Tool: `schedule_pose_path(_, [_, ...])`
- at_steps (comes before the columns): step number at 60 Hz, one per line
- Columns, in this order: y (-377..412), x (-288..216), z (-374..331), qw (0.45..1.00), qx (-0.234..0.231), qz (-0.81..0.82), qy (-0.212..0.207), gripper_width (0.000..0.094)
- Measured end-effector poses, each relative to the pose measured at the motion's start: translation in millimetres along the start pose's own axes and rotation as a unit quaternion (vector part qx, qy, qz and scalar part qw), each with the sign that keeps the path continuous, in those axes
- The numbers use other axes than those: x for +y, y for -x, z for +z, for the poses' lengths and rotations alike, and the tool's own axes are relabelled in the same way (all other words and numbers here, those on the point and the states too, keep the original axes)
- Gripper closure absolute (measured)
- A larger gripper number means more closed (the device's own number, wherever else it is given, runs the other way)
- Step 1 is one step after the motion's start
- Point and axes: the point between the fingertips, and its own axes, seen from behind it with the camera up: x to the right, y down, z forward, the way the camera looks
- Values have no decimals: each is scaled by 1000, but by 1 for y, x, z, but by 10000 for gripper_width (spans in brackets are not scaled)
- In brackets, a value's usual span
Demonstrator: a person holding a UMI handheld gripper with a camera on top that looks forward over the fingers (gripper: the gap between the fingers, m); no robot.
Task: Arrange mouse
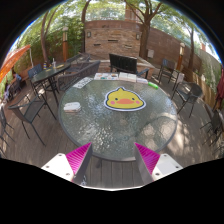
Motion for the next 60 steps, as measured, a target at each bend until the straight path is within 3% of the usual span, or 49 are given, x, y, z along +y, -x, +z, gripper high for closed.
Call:
schedule_pose_path(15, [120, -29, 109, 996, -77, -27, -27, 87])
schedule_pose_path(31, [176, -94, 218, 996, -70, -42, -47, 94])
schedule_pose_path(60, [192, -155, 288, 995, -44, -68, -52, 104])
